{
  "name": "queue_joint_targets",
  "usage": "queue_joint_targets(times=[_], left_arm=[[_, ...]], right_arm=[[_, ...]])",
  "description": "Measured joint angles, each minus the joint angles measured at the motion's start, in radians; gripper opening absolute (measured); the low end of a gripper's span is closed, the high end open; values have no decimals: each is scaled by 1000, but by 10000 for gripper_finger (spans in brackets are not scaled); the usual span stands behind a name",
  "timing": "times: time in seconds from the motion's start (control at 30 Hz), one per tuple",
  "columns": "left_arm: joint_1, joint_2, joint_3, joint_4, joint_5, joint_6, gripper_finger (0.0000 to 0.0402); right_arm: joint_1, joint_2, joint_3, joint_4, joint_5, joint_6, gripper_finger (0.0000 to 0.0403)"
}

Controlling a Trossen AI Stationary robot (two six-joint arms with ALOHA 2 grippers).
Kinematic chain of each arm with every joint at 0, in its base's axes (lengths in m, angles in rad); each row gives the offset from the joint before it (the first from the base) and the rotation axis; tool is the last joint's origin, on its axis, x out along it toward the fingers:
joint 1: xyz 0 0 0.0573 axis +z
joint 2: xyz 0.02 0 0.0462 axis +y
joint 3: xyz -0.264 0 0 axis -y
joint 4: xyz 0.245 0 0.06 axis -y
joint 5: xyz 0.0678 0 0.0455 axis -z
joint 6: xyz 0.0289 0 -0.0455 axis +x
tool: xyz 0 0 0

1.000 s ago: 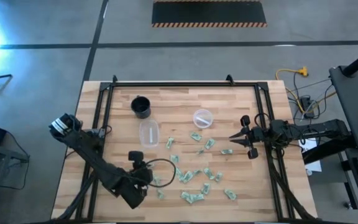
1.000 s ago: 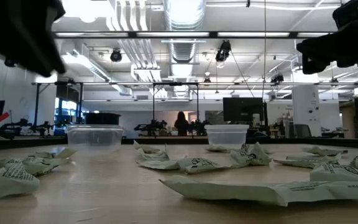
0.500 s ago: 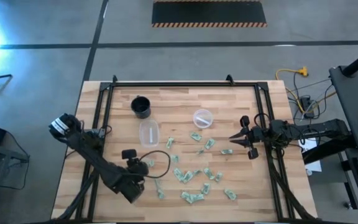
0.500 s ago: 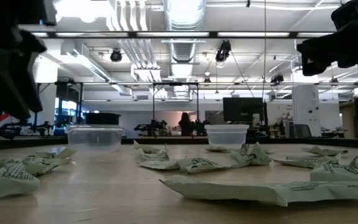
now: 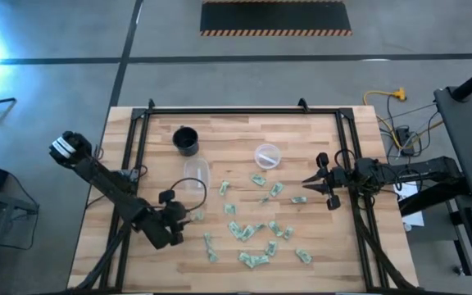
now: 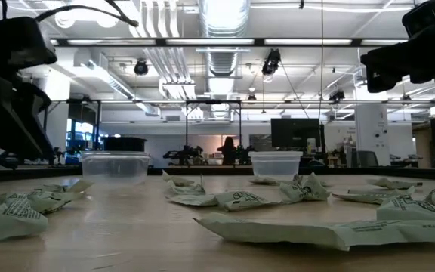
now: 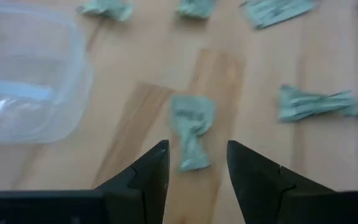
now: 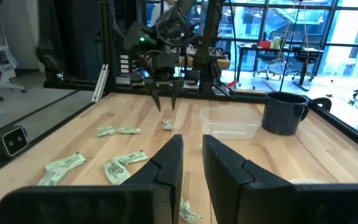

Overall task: Pick and place items into bin
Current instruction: Put the stevia packet into the left transparent bin

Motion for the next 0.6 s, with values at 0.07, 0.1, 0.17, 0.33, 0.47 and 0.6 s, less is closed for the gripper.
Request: queue_joint_targets(times=[0.07,0.1,0.17,0.33,0.47,0.6], left_arm=[[0,6,-27,58,1,22,144],[2,14,-34,67,1,22,144],[6,37,-38,72,3,22,144],[9,87,-26,75,0,23,144],[14,116,-27,77,-4,14,144],[18,133,-28,124,-4,21,144]], right_arm=[[0,1,0,0,-4,0,52],[0,2,0,0,-10,0,52],[0,2,0,0,-26,0,52],[0,2,0,0,-26,3,52],[0,2,0,0,-27,5,52],[0,2,0,0,-26,5,52]])
